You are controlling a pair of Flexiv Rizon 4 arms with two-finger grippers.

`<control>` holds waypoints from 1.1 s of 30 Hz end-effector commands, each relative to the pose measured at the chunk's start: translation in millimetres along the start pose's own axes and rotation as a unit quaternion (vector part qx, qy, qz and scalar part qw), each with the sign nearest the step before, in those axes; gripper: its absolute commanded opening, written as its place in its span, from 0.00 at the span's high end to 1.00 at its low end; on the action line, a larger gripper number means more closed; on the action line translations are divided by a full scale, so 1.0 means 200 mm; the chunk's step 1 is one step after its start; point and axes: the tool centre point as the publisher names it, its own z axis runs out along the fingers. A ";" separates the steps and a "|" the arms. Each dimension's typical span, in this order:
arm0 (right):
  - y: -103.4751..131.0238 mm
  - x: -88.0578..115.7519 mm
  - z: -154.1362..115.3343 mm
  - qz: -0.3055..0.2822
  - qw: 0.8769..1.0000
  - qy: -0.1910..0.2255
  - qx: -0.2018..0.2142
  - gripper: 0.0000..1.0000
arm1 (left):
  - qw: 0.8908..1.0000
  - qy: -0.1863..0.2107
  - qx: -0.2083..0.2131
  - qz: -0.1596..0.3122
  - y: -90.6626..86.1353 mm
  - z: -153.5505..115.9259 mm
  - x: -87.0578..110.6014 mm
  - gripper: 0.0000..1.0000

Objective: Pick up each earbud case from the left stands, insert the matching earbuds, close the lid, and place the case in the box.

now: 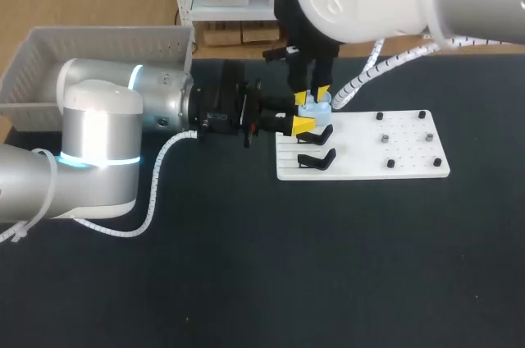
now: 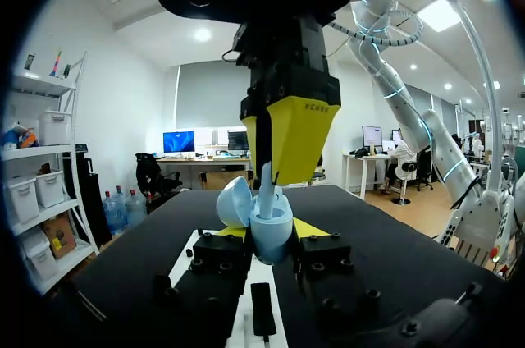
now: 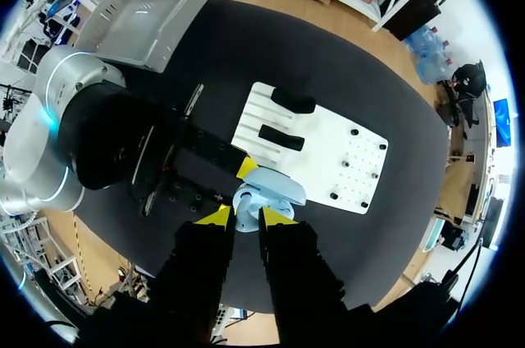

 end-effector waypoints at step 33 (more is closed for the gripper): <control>-0.20 -0.10 -0.15 0.115 0.991 -0.061 0.012 0.00 | 1.000 0.000 -0.001 0.000 0.00 0.00 0.00 1.00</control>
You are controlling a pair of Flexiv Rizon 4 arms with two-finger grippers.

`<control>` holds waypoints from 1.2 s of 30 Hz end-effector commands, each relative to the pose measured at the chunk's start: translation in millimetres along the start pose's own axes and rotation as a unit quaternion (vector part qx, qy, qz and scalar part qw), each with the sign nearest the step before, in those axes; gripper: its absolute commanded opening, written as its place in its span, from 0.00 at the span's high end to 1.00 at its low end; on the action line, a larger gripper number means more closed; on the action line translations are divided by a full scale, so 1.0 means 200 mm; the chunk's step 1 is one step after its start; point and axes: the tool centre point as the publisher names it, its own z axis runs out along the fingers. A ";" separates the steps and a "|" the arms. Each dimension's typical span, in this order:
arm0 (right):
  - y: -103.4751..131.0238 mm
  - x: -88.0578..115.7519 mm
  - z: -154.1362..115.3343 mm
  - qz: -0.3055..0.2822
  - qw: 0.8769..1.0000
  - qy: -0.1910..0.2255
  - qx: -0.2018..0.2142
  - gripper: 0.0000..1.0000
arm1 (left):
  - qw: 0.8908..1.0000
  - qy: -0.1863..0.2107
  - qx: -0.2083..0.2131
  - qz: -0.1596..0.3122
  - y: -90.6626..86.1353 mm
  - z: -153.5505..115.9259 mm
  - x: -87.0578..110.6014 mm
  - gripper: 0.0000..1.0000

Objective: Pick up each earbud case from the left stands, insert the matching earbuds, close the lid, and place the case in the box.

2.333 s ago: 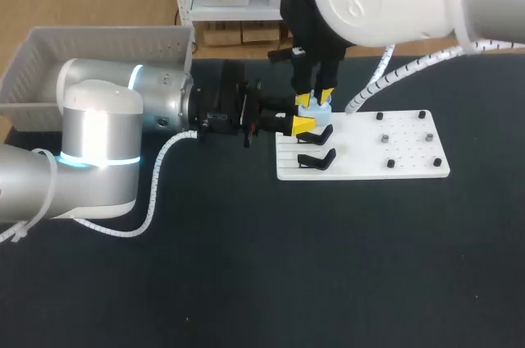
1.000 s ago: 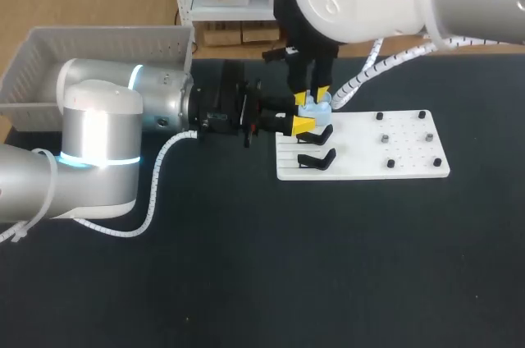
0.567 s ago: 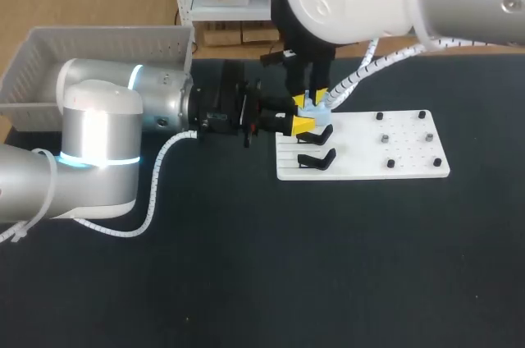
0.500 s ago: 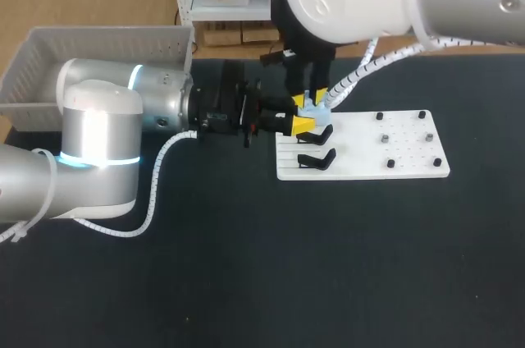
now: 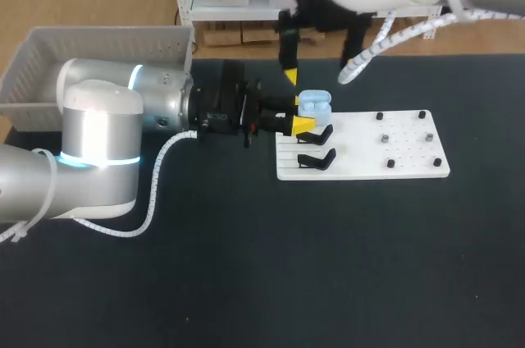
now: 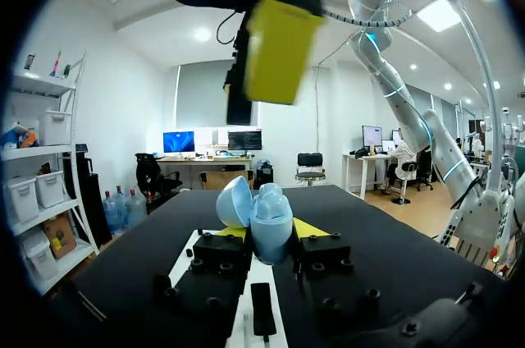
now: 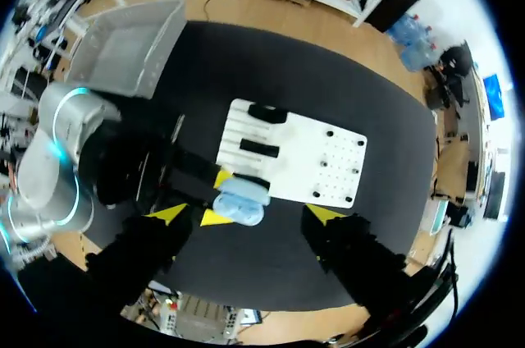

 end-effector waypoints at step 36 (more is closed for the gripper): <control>-0.23 0.08 0.25 0.096 0.995 0.014 0.033 0.00 | 1.000 0.000 -0.001 0.000 0.00 0.00 0.00 1.00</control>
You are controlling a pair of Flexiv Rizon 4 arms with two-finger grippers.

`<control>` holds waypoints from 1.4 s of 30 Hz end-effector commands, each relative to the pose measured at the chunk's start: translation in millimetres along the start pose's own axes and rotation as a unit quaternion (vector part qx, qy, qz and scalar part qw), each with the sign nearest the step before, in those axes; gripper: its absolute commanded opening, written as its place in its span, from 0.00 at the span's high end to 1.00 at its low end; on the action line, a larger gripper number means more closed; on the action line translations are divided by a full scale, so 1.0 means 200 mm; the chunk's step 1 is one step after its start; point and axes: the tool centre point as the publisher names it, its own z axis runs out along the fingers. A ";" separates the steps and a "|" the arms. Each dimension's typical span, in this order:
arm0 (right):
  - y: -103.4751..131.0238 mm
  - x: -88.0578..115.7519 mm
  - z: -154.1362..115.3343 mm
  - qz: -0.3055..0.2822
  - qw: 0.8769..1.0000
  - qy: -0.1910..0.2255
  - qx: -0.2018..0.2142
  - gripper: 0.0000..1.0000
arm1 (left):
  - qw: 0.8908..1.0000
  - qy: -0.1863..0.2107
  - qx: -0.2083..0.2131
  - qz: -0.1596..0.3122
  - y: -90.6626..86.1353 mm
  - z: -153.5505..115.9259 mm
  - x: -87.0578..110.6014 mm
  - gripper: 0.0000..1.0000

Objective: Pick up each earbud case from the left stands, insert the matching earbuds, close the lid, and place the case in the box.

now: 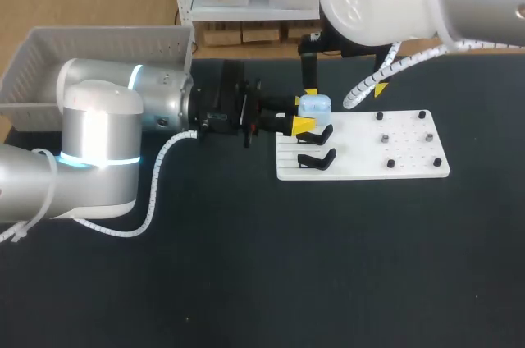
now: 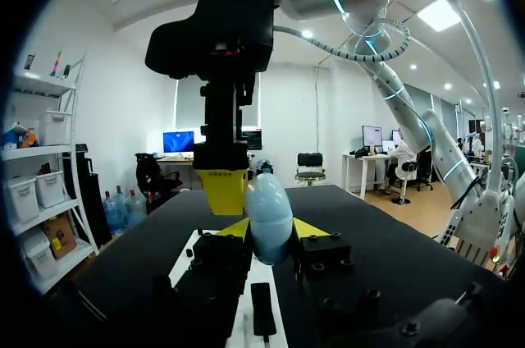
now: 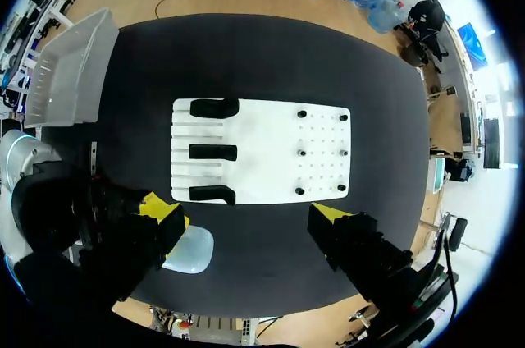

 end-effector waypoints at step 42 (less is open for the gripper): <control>-0.18 0.21 -0.47 0.023 0.982 -0.185 -0.018 0.00 | 0.910 0.199 -0.360 -0.049 0.65 -1.67 -0.25 1.00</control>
